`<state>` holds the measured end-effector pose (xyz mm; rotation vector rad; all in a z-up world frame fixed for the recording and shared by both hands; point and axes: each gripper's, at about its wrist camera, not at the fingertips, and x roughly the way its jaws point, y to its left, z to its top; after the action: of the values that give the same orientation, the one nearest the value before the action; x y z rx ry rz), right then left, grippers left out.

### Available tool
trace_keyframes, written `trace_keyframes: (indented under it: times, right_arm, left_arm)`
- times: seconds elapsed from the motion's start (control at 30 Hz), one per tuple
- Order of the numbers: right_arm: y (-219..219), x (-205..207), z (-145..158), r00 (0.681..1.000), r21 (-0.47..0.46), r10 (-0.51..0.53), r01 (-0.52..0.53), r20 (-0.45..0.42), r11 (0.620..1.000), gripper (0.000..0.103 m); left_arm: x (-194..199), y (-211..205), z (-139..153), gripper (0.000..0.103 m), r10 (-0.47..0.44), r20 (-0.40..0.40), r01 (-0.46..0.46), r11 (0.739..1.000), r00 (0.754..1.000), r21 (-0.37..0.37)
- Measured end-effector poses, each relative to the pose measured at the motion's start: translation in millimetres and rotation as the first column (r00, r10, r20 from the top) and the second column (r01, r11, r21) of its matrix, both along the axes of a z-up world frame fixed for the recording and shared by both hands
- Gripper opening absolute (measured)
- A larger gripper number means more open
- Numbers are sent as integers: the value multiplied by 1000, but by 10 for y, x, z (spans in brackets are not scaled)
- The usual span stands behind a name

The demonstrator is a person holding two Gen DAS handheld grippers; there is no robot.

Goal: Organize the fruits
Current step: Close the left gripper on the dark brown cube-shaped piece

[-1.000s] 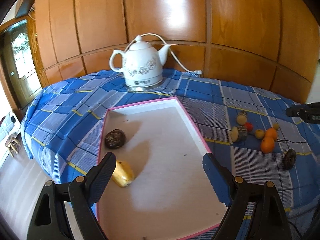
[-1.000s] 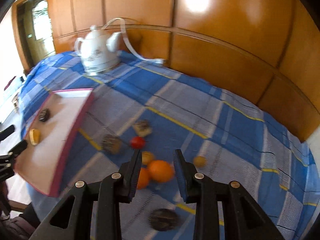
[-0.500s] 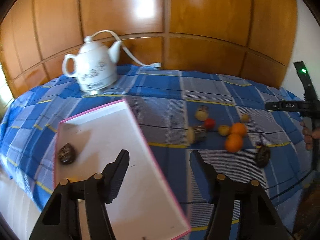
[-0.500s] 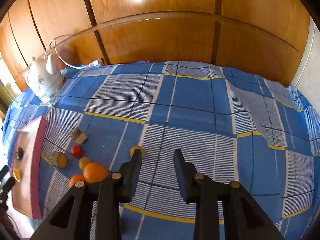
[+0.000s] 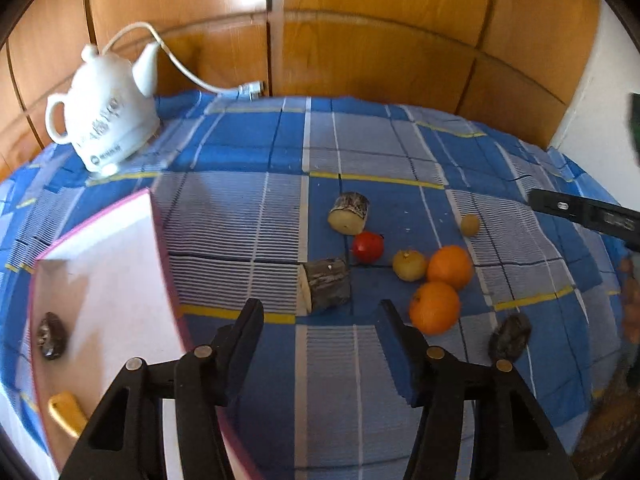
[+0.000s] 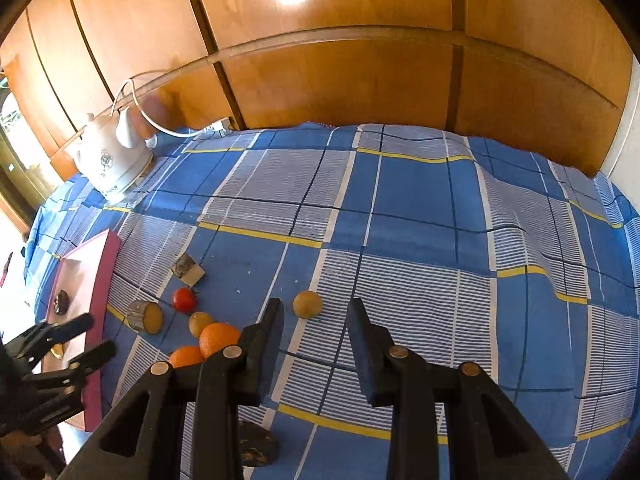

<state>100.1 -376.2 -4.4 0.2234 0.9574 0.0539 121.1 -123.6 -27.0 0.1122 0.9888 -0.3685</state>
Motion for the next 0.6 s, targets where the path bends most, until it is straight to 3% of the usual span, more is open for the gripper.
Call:
trace_keyframes:
  times: [0.23, 0.27, 0.3, 0.33, 0.6]
  right_arm:
    - [-64, 5, 28, 1000, 38, -22, 22, 9, 999, 33]
    - [-69, 9, 31, 1000, 42, -24, 23, 8, 999, 33]
    - [-73, 12, 33, 1000, 45, -25, 24, 8, 999, 33]
    - [-73, 14, 36, 1000, 46, -25, 25, 9, 999, 33]
    - [-60, 56, -37, 999, 59, -7, 10, -40, 998, 33]
  left_arm:
    - [261, -149, -223, 58, 13, -55, -13, 1000, 998, -1]
    - [283, -160, -246, 53, 9, -58, -9, 1000, 998, 0]
    - [313, -178, -292, 36, 4, -64, -4, 1000, 998, 6]
    - [337, -184, -331, 30, 5, -72, -4, 1000, 997, 17]
    - [47, -47, -264, 29, -19, -54, 16, 999, 998, -49]
